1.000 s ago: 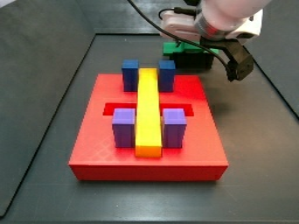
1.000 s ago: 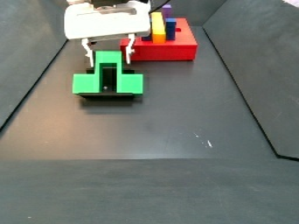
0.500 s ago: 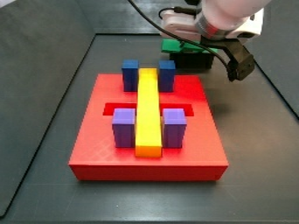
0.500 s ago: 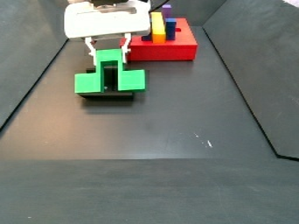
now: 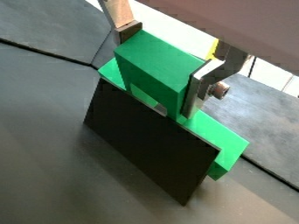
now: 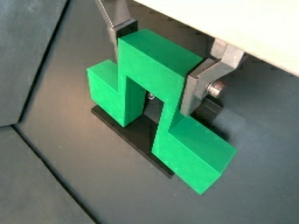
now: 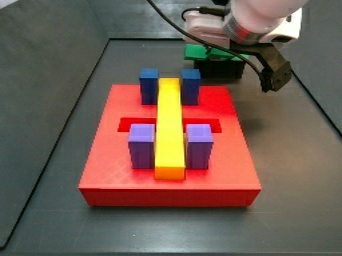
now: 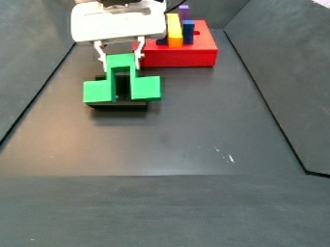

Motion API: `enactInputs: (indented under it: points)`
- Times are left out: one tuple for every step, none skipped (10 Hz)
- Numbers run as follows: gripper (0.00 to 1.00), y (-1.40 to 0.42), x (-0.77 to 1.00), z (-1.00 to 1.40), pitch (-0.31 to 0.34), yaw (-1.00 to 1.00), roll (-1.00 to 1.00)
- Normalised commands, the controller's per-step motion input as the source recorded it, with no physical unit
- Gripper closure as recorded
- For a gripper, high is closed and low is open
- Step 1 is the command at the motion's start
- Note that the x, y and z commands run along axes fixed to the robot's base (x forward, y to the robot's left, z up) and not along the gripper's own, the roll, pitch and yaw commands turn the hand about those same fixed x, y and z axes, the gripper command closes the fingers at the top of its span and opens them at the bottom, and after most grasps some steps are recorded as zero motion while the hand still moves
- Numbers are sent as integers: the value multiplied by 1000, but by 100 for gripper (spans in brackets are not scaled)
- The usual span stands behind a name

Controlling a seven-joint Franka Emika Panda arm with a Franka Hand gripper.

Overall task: Pick up the green object. Move up. Place the green object on the fixture. Regrasp the green object. Move to above the board. Insert the green object.
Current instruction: Regrasp the green object.

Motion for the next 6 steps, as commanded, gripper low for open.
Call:
enactInputs:
  points:
    - [100,0,0,0,0,0,0]
    - [100,0,0,0,0,0,0]
    - [100,0,0,0,0,0,0]
    - [100,0,0,0,0,0,0]
    - [100,0,0,0,0,0,0]
    - [100,0,0,0,0,0,0]
